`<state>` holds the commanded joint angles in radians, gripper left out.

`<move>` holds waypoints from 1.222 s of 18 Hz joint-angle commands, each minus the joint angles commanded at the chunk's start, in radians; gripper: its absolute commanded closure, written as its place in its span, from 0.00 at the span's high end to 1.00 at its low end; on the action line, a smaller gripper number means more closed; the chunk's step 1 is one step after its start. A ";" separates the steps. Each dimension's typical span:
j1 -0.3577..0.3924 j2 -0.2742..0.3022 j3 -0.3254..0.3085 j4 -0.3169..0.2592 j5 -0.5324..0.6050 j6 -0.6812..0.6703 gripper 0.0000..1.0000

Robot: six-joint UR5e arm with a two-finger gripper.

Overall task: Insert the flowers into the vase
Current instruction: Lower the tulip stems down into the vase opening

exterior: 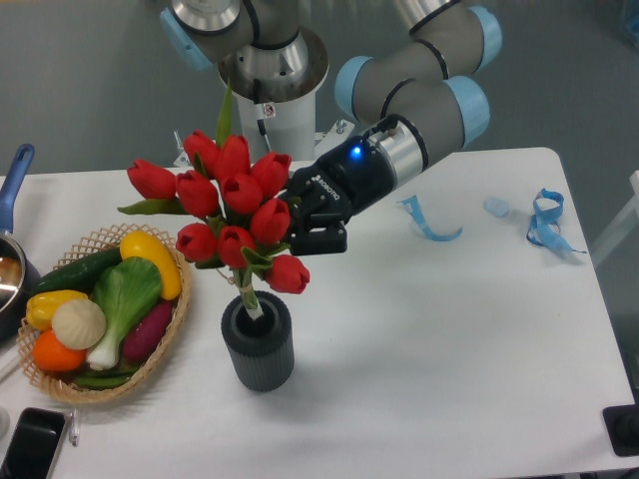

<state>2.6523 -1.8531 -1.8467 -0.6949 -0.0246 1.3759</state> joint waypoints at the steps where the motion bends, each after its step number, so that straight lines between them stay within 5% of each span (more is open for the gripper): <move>1: 0.000 0.000 -0.012 0.000 0.000 0.017 0.23; 11: 0.000 -0.043 -0.112 -0.002 0.020 0.150 0.26; 22: 0.000 -0.113 -0.121 -0.002 0.063 0.218 0.26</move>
<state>2.6523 -1.9665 -1.9681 -0.6964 0.0383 1.5937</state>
